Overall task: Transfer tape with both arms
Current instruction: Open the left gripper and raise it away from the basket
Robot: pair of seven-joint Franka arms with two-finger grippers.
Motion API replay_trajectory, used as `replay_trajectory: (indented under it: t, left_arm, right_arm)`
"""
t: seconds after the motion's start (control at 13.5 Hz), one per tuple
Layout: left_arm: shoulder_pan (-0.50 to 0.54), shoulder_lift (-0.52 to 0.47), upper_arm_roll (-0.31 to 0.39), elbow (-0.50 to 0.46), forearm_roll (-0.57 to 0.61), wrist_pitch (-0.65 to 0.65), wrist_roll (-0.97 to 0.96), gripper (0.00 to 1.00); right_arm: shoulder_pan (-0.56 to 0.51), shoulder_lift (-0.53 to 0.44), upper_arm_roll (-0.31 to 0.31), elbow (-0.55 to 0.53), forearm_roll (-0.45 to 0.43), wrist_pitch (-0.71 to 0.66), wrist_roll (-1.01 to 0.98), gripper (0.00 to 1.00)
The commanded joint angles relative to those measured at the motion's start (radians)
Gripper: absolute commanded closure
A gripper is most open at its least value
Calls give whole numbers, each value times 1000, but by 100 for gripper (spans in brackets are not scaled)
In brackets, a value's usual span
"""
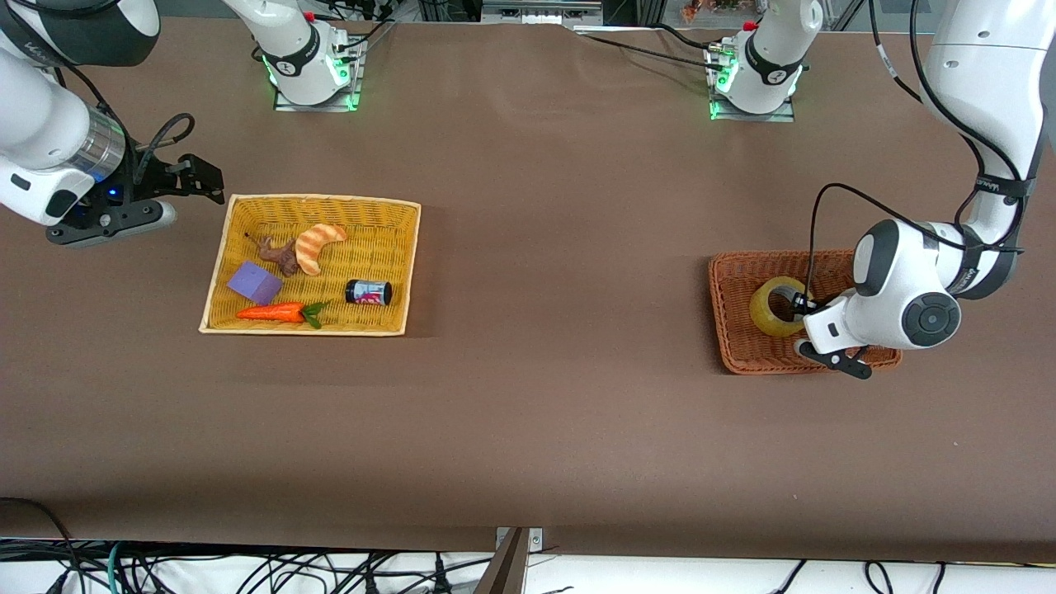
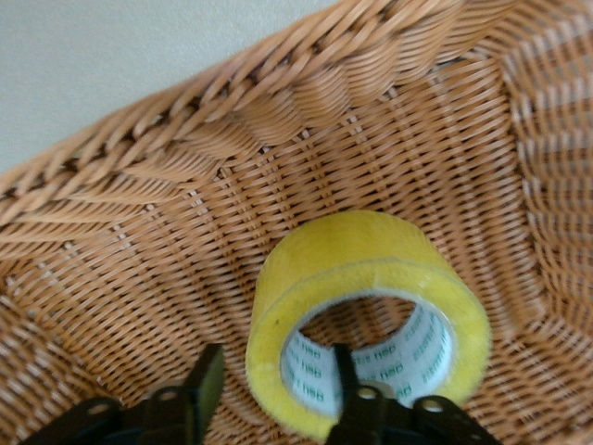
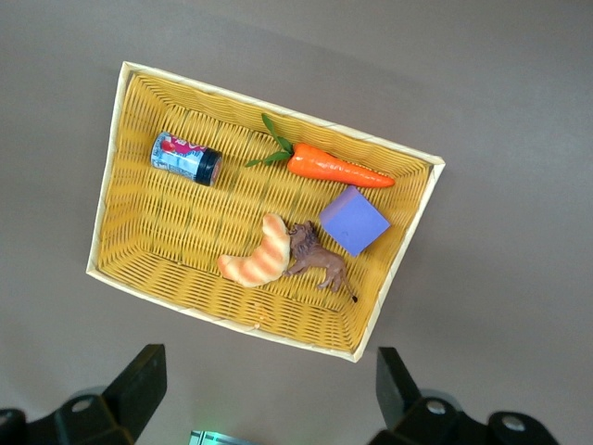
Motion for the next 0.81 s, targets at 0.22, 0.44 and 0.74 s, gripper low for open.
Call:
replay_trajectory:
  t: [0.22,0.44,0.74]
  left_arm:
    - [4,-220,-101,127,8,-248,-12,0]
    - [4,-326,-118,203,9,-371,-65,0]
    - [-18,-458,-58,232,-49,-395,-74,0]
  right_arm:
    - [-11,-27,5,-9,2,14,0,0]
    - [-11,-28,5,-4,1,16,-3,0]
    - [-11,-30,5,-4,1,8,-8,0]
